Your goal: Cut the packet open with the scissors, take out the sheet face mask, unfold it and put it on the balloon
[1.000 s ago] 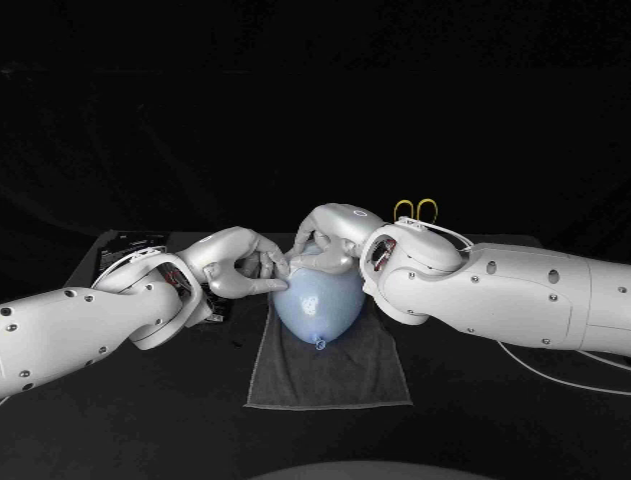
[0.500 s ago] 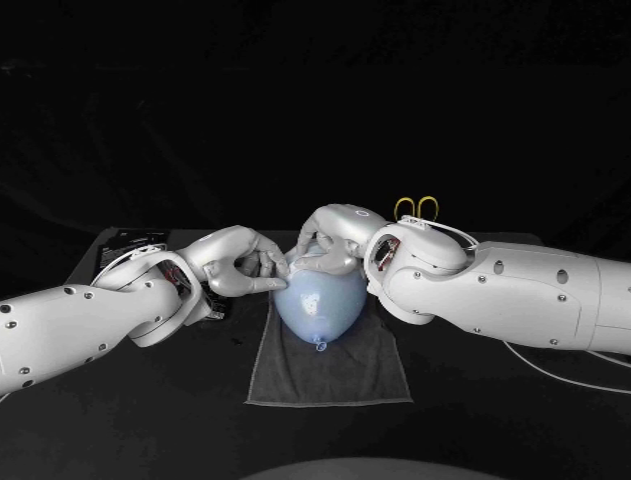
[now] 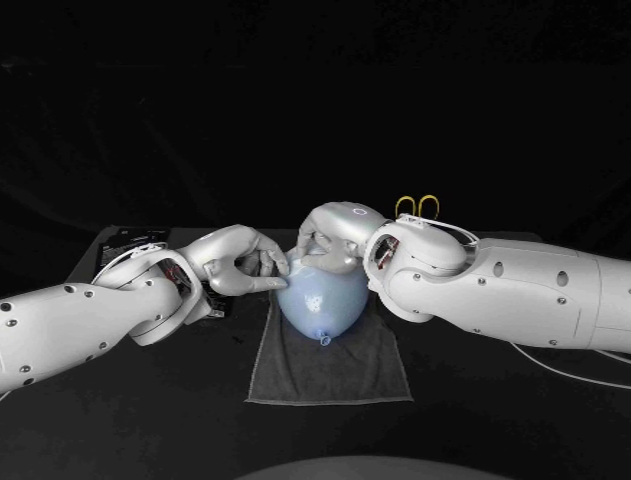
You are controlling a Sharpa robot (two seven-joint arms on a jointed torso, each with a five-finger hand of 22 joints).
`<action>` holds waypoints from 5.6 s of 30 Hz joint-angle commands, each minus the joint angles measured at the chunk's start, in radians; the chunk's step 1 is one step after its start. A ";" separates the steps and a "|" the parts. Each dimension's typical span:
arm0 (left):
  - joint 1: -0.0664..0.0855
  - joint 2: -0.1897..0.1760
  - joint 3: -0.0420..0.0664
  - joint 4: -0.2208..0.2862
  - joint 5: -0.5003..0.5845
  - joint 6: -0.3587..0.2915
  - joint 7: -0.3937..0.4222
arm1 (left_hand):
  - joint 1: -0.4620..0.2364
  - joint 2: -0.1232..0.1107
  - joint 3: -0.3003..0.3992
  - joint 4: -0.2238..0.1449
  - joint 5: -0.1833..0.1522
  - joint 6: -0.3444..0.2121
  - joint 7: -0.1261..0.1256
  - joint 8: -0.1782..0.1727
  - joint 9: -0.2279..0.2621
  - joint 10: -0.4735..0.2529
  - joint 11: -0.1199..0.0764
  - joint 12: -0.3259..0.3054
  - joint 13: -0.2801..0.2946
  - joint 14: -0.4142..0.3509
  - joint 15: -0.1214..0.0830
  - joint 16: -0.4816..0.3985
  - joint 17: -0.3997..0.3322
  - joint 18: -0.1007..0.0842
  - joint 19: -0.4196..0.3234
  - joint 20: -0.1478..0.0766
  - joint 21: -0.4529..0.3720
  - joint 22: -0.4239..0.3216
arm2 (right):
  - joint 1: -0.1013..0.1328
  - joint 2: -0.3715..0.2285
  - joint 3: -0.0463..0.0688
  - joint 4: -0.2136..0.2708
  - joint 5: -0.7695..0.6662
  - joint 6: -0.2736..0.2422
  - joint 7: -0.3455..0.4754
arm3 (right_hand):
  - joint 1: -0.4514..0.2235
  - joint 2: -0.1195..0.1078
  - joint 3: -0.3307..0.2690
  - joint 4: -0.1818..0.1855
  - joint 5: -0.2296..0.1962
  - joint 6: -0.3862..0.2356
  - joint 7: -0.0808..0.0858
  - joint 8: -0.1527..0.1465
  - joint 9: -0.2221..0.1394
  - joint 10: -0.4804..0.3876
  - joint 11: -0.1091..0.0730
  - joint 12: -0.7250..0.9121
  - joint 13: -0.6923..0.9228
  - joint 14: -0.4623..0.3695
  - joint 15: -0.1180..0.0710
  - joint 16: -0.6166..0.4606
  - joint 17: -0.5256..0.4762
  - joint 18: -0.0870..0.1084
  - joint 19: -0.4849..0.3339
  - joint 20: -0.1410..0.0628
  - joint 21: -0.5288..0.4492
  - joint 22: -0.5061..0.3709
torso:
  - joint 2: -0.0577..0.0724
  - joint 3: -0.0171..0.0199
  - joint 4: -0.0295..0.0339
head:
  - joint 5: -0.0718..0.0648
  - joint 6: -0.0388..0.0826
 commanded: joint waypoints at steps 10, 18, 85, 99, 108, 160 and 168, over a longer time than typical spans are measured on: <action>0.000 0.006 0.001 0.003 0.002 0.031 -0.008 | 0.005 0.006 0.001 0.007 0.002 -0.014 0.013 -0.023 -0.014 -0.007 0.010 -0.012 -0.003 -0.018 0.006 -0.014 -0.015 0.012 -0.012 0.004 0.004 0.001 | -0.001 -0.002 0.000 0.002 -0.028 -0.044 0.038 | -0.059 0.011 0.077 -0.027 -0.003 -0.038 -0.012 0.065 0.045 0.055 -0.015 0.019 0.187 0.102 -0.013 0.008 0.252 -0.016 0.009 -0.017 0.016 0.174 | 0.000 0.0008 -0.0010 | 0.001 -0.001; 0.000 0.010 0.001 0.002 0.002 0.047 -0.024 | -0.003 0.007 -0.007 0.007 0.002 -0.060 0.032 -0.068 -0.047 -0.012 0.025 -0.023 -0.004 -0.031 0.019 -0.023 -0.029 0.011 -0.019 0.012 0.004 0.002 | -0.001 -0.006 0.000 0.001 -0.010 -0.039 0.037 | -0.075 0.015 0.102 -0.034 -0.003 -0.048 -0.012 0.080 0.053 0.056 -0.015 0.020 0.189 0.102 -0.013 0.008 0.253 -0.017 0.010 -0.018 0.017 0.174 | 0.000 0.0004 -0.0010 | -0.001 -0.001; -0.002 0.022 0.001 -0.005 -0.010 0.125 -0.082 | 0.000 0.013 -0.014 0.006 0.002 -0.069 0.039 -0.085 -0.063 -0.025 0.033 -0.032 -0.005 -0.048 0.028 -0.032 -0.045 0.011 -0.029 0.021 0.001 0.002 | -0.012 0.065 -0.002 -0.058 -0.068 -0.006 -0.122 | -0.186 -0.112 -0.109 -0.001 0.015 -0.222 0.052 0.119 0.042 -0.048 0.044 -0.079 0.088 0.103 0.040 0.008 0.256 -0.004 -0.015 0.031 -0.060 0.157 | 0.000 0.0002 -0.0002 | 0.001 -0.009; -0.002 0.023 0.001 -0.007 -0.006 0.134 -0.087 | 0.000 0.014 -0.014 0.006 0.002 -0.068 0.040 -0.085 -0.064 -0.026 0.033 -0.032 -0.005 -0.051 0.028 -0.034 -0.049 0.011 -0.030 0.021 0.001 0.002 | -0.013 0.067 -0.003 -0.065 -0.079 0.028 -0.138 | -0.150 -0.104 -0.109 -0.018 0.046 -0.243 0.053 0.149 0.049 -0.054 0.045 -0.081 0.084 0.101 0.040 0.007 0.250 -0.003 -0.017 0.031 -0.065 0.156 | 0.000 0.0001 -0.0004 | 0.001 -0.012; -0.002 0.025 0.001 -0.008 -0.006 0.142 -0.091 | 0.000 0.014 -0.014 0.006 0.002 -0.067 0.040 -0.086 -0.065 -0.027 0.034 -0.033 -0.005 -0.053 0.029 -0.035 -0.051 0.011 -0.031 0.021 0.001 0.002 | -0.013 0.061 -0.002 -0.064 -0.103 -0.054 -0.163 | -0.127 -0.074 -0.050 -0.024 0.080 -0.232 0.045 0.181 0.046 -0.040 0.037 -0.068 0.095 0.102 0.034 0.007 0.251 -0.006 -0.009 0.027 -0.045 0.161 | 0.001 0.0001 -0.0006 | -0.001 -0.012; -0.007 -0.042 0.012 0.059 0.178 0.087 0.072 | 0.066 0.032 0.007 -0.011 0.002 0.009 0.021 -0.034 -0.060 -0.053 0.022 -0.046 -0.004 -0.099 0.021 -0.062 -0.097 0.013 -0.052 0.024 -0.003 0.001 | -0.010 -0.188 0.002 0.099 0.089 -0.251 0.243 | -0.185 -0.050 0.236 -0.111 0.012 -0.178 0.043 0.143 -0.037 -0.002 0.033 -0.034 0.128 0.104 0.030 0.010 0.263 -0.013 0.004 0.020 -0.003 0.171 | -0.002 0.0000 -0.0006 | 0.006 -0.001; -0.006 -0.109 0.026 0.111 0.270 0.095 0.093 | 0.079 0.032 0.015 -0.016 0.002 0.021 0.018 -0.014 -0.051 -0.057 0.020 -0.055 -0.008 -0.115 0.020 -0.073 -0.113 0.013 -0.059 0.024 -0.005 0.001 | -0.013 -0.262 0.001 0.126 0.137 -0.268 0.374 | -0.185 -0.050 0.235 -0.116 0.008 -0.164 0.040 0.140 -0.039 0.002 0.031 -0.030 0.133 0.104 0.028 0.010 0.263 -0.015 0.006 0.020 0.007 0.173 | -0.002 0.0009 -0.0012 | 0.009 0.002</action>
